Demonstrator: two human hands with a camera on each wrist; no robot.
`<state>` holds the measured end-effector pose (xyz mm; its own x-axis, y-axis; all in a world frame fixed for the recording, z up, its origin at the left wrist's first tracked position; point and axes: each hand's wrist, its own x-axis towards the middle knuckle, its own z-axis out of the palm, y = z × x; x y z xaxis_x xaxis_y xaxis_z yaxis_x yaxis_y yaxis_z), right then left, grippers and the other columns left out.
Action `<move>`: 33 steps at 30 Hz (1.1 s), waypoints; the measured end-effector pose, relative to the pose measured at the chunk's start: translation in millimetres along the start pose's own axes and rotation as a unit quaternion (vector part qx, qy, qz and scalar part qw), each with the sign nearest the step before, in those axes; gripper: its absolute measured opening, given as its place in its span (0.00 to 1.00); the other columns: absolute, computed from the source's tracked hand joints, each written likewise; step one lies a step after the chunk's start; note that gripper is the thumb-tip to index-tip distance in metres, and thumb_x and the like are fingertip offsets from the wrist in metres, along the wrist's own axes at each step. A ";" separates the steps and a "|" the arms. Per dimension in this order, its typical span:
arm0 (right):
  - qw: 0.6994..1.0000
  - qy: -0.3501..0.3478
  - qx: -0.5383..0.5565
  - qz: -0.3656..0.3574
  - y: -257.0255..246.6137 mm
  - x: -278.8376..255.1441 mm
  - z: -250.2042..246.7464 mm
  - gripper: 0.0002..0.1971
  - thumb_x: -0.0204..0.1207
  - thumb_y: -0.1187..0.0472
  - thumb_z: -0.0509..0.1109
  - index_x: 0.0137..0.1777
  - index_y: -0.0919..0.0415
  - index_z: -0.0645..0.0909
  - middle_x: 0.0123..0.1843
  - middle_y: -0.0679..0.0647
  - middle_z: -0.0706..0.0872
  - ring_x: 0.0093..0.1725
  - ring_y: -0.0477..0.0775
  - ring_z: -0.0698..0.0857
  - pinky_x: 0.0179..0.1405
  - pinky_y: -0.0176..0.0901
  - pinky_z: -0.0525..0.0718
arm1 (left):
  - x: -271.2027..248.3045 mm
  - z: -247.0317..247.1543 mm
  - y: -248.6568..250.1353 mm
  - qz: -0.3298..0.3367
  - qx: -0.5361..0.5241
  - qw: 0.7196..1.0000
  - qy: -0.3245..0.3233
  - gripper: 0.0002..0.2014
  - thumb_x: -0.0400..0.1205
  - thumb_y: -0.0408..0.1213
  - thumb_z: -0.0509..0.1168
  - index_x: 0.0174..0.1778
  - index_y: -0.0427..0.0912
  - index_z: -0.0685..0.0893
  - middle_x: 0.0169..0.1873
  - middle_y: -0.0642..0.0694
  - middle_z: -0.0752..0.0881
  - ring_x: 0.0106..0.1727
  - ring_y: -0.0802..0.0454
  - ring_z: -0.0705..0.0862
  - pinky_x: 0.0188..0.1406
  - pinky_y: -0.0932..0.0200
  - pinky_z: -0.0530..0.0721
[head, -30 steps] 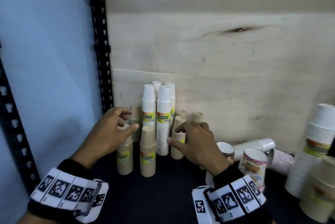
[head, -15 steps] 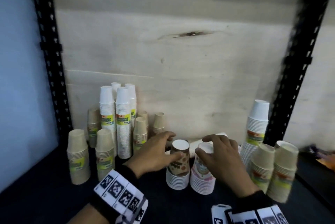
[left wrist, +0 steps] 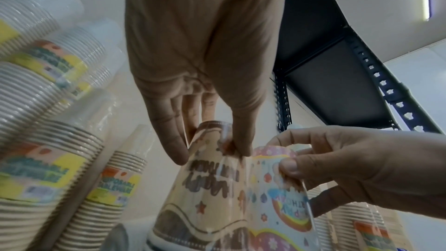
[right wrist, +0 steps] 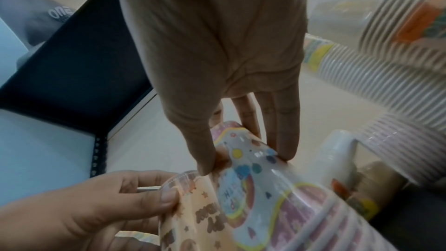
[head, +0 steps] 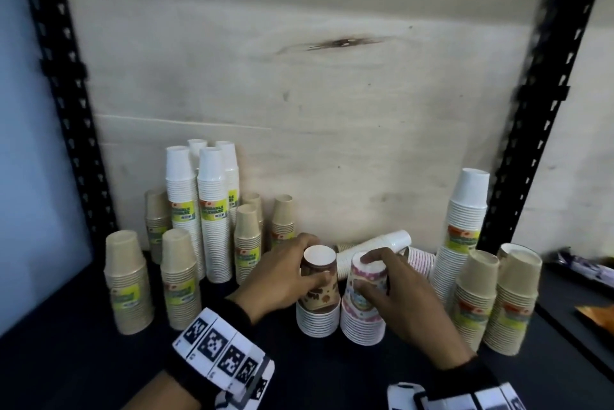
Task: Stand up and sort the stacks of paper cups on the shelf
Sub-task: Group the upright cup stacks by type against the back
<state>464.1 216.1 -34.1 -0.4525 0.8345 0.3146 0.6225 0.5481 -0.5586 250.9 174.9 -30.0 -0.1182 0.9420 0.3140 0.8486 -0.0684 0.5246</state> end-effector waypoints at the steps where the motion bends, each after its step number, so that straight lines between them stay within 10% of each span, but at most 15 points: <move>1: 1.000 -0.006 0.000 -0.005 -4.6 -1.3 1.0 0.16 0.75 0.44 0.72 0.59 0.35 0.70 0.60 0.40 0.81 0.53 0.45 0.85 0.52 0.48 0.87 | -4.6 -4.3 -1.3 -0.004 -0.006 1.000 0.004 0.32 0.74 0.56 0.73 0.72 0.54 0.73 0.68 0.55 0.81 0.66 0.58 0.80 0.66 0.55 0.79; 33: 0.982 -0.091 0.072 -0.150 -121.5 15.3 106.2 0.18 0.75 0.44 0.72 0.60 0.38 0.70 0.64 0.42 0.80 0.58 0.47 0.82 0.53 0.40 0.81 | -129.7 -109.3 -98.6 -0.163 -0.006 0.982 0.097 0.34 0.67 0.55 0.79 0.67 0.64 0.72 0.61 0.67 0.81 0.63 0.67 0.81 0.65 0.60 0.80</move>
<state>313.7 156.2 -42.9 -0.7168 0.6058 0.3453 0.3537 0.7426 -0.5687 126.2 23.6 -36.0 -0.4790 0.8345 0.2724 0.7440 0.2212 0.6306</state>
